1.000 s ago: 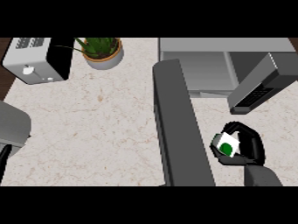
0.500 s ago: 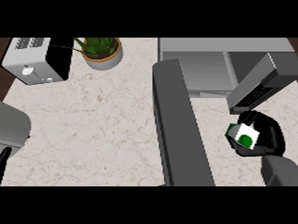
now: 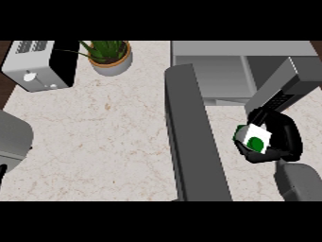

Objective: Pick up the milk, place it into the microwave and close the microwave

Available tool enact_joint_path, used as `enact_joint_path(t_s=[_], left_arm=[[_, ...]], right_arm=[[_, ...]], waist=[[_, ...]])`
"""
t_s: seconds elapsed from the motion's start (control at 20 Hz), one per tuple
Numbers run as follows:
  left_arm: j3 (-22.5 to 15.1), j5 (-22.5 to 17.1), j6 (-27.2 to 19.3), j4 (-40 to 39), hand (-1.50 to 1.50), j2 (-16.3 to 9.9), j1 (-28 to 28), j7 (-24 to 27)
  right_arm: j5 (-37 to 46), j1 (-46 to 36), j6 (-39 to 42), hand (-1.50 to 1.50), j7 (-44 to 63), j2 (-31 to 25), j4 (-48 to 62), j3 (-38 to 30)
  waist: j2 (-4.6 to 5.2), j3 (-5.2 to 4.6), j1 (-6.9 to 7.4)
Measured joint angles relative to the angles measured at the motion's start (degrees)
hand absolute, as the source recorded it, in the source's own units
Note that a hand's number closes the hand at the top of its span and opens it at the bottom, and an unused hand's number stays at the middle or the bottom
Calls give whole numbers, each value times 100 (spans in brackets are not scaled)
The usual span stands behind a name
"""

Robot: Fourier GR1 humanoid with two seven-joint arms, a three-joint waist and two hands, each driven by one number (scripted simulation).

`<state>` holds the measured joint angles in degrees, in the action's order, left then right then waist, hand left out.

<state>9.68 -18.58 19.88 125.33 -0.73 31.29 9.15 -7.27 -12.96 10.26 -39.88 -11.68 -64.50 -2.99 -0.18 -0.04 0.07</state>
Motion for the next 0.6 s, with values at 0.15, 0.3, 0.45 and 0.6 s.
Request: enact_joint_path(t_s=[0.15, 0.3, 0.45, 0.6], left_arm=[[81, -23, -13, -69, -150, -18, -154, -83], [262, -128, 126, -204, -150, -85, -194, -8], [222, 4, 73, -210, -150, -18, -276, -57], [276, 30, 112, -243, -150, -12, -307, -33]], right_arm=[[244, -232, -365, 150, 329, 108, -123, 96], [410, -666, -619, 150, 615, 188, 119, 96], [575, -1197, -860, 150, 827, 299, 537, 83], [692, -1829, -1012, 150, 787, 372, 1264, -20]], waist=[[8, 1, 13], [14, 2, 38], [23, 4, 63], [31, 4, 94]])
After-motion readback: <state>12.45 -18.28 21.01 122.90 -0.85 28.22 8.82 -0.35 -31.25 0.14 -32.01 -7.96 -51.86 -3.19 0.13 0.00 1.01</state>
